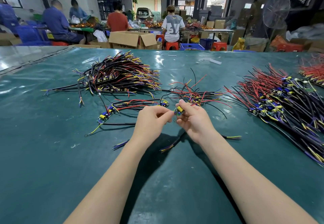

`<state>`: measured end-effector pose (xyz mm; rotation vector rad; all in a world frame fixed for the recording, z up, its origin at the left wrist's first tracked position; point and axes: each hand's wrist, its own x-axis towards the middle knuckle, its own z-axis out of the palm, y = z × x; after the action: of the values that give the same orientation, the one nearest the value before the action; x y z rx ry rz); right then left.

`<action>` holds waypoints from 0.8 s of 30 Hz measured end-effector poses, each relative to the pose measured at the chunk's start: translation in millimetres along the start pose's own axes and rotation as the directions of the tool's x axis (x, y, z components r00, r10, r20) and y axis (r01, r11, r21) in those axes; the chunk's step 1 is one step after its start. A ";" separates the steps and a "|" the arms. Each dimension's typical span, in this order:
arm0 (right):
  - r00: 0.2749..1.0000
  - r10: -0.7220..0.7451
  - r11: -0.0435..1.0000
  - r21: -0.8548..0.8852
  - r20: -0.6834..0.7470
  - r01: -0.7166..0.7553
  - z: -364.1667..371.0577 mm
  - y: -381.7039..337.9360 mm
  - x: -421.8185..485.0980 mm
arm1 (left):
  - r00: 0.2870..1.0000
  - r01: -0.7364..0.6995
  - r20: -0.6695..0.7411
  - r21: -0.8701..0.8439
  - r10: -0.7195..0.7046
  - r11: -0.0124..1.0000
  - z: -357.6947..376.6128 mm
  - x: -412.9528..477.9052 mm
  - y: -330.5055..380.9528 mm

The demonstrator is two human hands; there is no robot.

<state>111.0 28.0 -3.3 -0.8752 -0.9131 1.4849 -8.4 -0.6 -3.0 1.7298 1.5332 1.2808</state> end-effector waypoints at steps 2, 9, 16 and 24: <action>1.000 0.000 1.000 -0.016 0.004 0.000 -0.6 0.9 -0.1 | 0.997 0.073 0.018 -0.075 -0.072 0.995 -1.7 0.4 -1.1; 0.998 -0.009 1.000 -0.027 0.058 0.011 2.4 0.7 -0.6 | 0.915 0.402 0.200 -0.375 -0.350 0.835 -11.3 0.6 0.8; 0.993 0.105 0.994 -0.034 -0.049 -0.107 -3.0 1.3 1.8 | 0.998 0.020 -0.057 -0.110 -0.026 0.994 1.7 -4.1 4.9; 1.000 0.014 0.997 -0.079 0.021 -0.012 0.9 4.1 0.5 | 0.947 0.320 0.132 -0.273 -0.294 0.907 -9.9 -0.6 3.1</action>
<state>108.4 28.1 -6.6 -0.9261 -0.9896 1.4800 -15.5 -4.2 3.8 1.2831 1.4165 1.1813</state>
